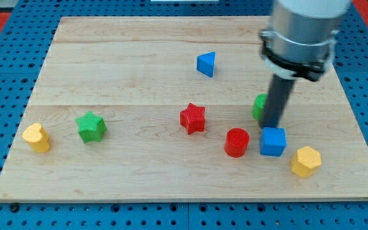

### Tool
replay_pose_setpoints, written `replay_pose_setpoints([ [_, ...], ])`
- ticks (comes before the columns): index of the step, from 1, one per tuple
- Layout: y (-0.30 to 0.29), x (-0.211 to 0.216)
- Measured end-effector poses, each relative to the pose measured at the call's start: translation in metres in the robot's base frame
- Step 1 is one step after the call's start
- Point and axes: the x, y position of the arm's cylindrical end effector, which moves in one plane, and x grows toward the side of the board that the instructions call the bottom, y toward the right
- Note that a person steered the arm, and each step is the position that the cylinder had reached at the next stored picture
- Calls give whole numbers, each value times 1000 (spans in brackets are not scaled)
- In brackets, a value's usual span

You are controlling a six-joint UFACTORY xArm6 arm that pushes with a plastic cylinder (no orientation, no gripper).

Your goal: Move the green circle to the top right of blue cube

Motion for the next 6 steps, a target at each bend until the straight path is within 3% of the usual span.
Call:
replay_pose_setpoints([
  [1, -52, -17],
  [2, -67, -63],
  [3, -38, -69],
  [4, -14, -26],
  [5, -15, -49],
  [6, -78, -85],
])
